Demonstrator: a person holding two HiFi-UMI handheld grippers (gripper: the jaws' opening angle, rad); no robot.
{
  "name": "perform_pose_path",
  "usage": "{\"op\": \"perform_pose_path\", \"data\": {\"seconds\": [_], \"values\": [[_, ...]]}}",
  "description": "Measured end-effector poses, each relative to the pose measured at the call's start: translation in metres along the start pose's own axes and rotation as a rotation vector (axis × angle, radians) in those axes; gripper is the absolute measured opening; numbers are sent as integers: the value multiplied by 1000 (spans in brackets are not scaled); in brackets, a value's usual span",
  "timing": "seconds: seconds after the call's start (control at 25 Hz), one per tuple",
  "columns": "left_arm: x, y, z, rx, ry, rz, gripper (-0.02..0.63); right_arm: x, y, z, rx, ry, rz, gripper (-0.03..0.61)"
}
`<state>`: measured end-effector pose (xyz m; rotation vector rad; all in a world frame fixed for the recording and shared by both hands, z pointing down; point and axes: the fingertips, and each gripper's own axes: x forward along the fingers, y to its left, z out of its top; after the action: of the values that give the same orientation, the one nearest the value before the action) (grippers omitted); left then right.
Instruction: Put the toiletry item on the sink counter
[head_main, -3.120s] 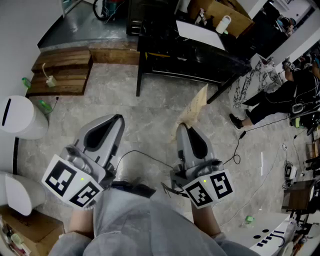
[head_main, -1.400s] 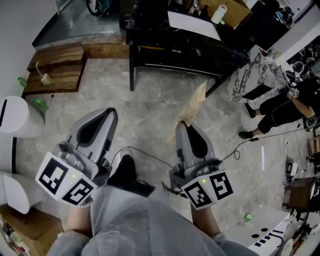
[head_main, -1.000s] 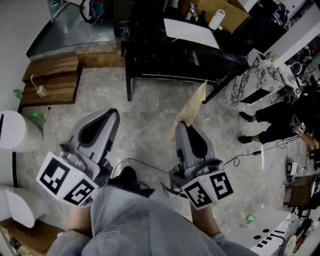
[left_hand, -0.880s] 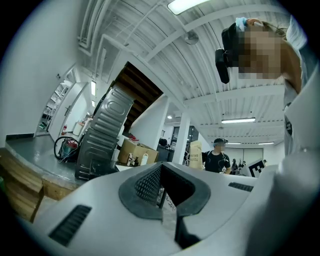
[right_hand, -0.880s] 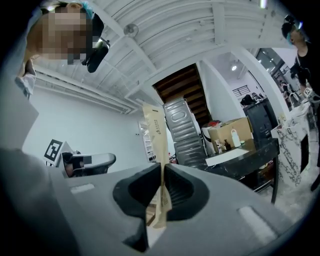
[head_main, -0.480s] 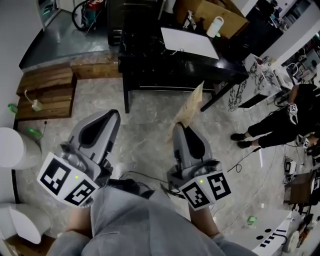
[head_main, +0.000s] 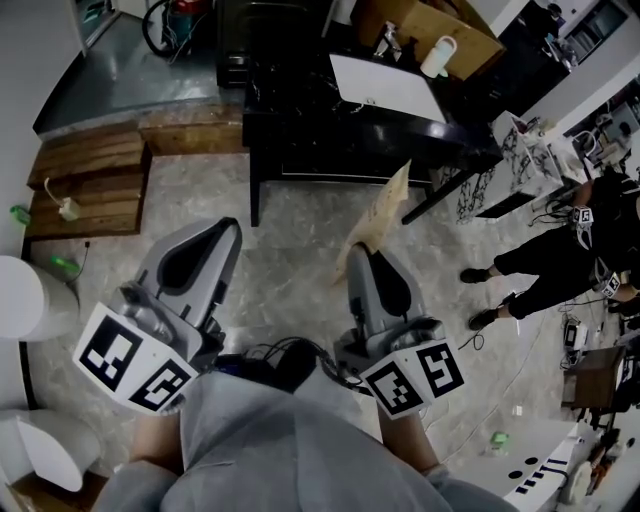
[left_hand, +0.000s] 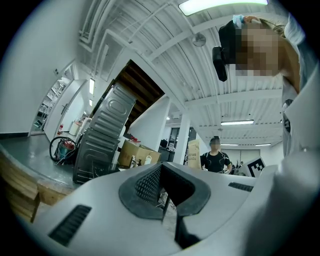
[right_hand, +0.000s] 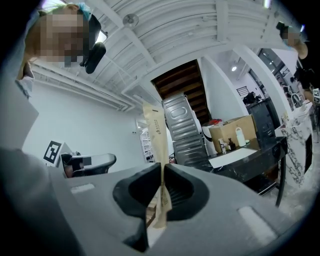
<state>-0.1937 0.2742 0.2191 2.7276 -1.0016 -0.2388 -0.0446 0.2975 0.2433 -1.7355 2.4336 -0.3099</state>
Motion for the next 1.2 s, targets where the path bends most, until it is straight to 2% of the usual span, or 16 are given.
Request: {"op": "perform_pose_path", "data": {"seconds": [0.52, 0.84, 1.2], "values": [[3, 17, -3, -18, -7, 27, 5, 17, -1, -10, -8, 21, 15, 25], [54, 26, -5, -19, -8, 22, 3, 46, -44, -6, -1, 33, 12, 23], [132, 49, 4, -10, -34, 56, 5, 104, -104, 16, 3, 38, 60, 23]]}}
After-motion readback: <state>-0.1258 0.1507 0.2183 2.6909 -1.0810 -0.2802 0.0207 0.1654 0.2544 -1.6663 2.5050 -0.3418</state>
